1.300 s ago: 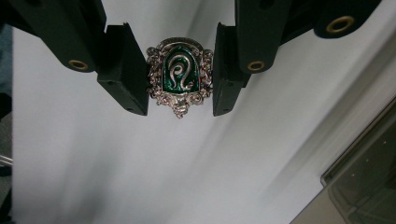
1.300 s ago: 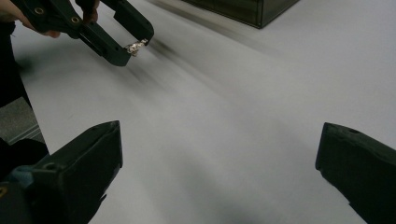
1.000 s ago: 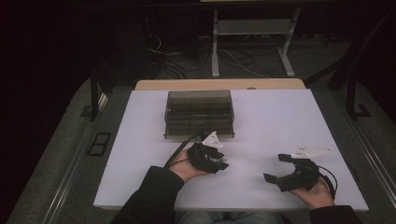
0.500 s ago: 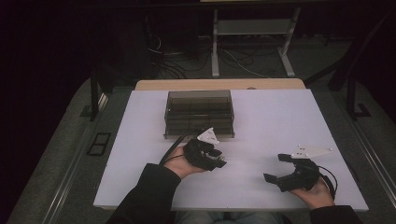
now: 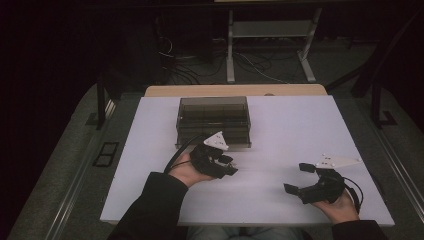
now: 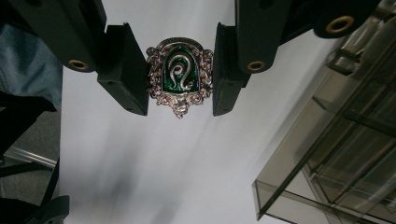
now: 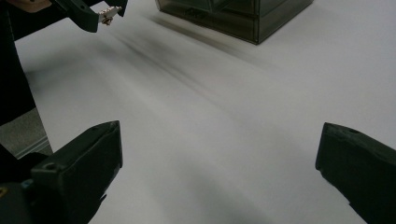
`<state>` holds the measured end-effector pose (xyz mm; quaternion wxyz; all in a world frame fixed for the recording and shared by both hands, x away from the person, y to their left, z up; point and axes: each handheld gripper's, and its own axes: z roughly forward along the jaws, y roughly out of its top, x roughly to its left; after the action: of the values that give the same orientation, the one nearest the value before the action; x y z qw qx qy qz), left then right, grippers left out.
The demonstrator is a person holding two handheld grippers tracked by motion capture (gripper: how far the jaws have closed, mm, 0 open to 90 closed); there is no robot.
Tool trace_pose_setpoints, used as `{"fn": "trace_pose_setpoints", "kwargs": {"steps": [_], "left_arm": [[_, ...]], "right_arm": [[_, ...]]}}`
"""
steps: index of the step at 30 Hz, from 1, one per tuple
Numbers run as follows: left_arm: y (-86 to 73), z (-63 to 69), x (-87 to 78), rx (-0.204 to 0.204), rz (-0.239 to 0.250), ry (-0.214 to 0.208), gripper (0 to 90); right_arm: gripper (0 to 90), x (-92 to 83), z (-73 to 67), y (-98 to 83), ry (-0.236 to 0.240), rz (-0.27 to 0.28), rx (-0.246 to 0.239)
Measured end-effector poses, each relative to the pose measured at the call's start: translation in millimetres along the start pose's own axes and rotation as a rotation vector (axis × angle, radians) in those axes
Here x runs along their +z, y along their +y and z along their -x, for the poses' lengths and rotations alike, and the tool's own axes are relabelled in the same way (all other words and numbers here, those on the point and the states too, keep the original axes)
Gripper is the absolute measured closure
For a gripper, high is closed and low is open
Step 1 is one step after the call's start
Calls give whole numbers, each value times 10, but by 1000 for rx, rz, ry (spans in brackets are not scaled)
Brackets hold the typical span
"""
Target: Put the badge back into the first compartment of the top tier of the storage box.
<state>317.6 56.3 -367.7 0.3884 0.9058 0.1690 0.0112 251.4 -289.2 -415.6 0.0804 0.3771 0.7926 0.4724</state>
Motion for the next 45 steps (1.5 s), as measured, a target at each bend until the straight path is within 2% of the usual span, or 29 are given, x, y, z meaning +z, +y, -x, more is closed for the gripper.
{"fn": "trace_pose_setpoints", "kwargs": {"steps": [13, 31, 45], "left_arm": [[33, -76, -154, -4, 7, 1, 571], [16, -215, -403, -34, 37, 39, 571], [30, -282, -590, -38, 49, 71, 571]], "right_arm": [[3, -2, 7, -2, -1, -2, 0], [3, 10, 11, -5, 1, -6, -6], [3, 18, 0, -4, 5, -11, 2]]}}
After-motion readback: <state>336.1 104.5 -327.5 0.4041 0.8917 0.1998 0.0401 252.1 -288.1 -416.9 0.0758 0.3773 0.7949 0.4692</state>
